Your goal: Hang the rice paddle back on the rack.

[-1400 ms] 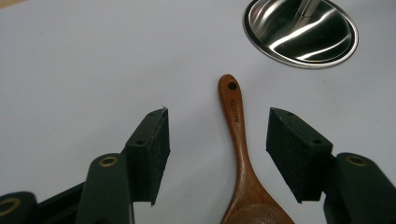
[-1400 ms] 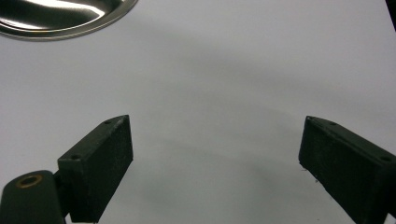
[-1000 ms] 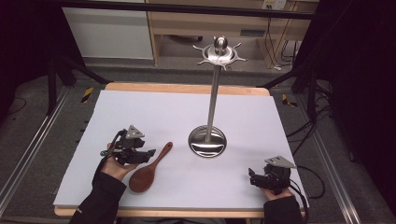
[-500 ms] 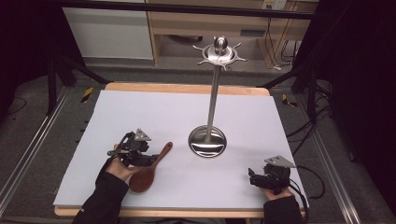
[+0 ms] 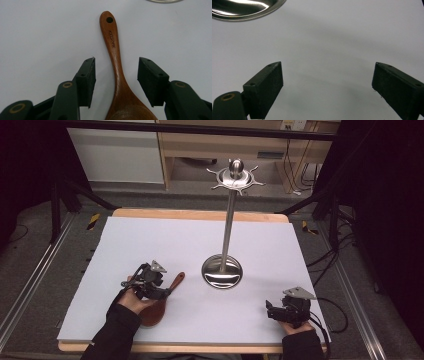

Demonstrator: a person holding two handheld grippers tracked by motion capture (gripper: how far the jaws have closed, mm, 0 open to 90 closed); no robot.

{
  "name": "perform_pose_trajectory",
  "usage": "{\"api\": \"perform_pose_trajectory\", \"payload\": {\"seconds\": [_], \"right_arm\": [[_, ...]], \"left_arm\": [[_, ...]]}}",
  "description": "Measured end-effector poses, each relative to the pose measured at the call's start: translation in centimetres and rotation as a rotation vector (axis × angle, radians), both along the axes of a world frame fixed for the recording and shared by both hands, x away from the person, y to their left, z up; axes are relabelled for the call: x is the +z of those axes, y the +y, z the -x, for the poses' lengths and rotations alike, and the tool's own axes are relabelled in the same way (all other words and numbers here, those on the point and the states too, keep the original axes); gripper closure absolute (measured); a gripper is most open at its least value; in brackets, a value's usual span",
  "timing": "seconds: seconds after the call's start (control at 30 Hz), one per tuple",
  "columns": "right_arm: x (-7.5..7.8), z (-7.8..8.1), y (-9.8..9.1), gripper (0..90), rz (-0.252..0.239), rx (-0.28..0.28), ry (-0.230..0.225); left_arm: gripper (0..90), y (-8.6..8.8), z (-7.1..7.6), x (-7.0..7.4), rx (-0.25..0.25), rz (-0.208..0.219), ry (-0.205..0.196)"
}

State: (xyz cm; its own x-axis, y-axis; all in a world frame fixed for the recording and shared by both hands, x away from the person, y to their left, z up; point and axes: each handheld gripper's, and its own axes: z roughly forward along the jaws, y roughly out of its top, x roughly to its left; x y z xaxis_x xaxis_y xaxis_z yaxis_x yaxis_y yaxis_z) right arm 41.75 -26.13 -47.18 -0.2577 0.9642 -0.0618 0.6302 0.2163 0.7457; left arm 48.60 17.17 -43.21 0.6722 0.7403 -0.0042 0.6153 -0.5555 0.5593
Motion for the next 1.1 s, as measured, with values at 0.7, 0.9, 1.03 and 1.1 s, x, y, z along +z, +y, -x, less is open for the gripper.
{"api": "perform_pose_trajectory", "payload": {"seconds": [0.7, 0.9, 1.03, 1.1], "right_arm": [[0.0, -0.1, 0.0, 10.3, -0.005, 0.005, 0.009], [0.0, -0.1, 0.0, 10.3, -0.006, 0.003, 0.011], [0.0, -0.1, 0.0, 10.3, -0.004, 0.003, 0.012], [0.0, -0.1, 0.0, 10.3, -0.002, 0.003, 0.014]], "left_arm": [[55.7, -1.1, -0.8, -1.2, -0.006, -0.051, 0.073], [58.7, -1.1, -0.9, -1.5, -0.006, -0.054, 0.089], [60.9, -1.2, -0.9, -1.6, -0.008, -0.061, 0.099], [62.7, -1.2, -1.0, -1.7, -0.003, -0.068, 0.1]]}}
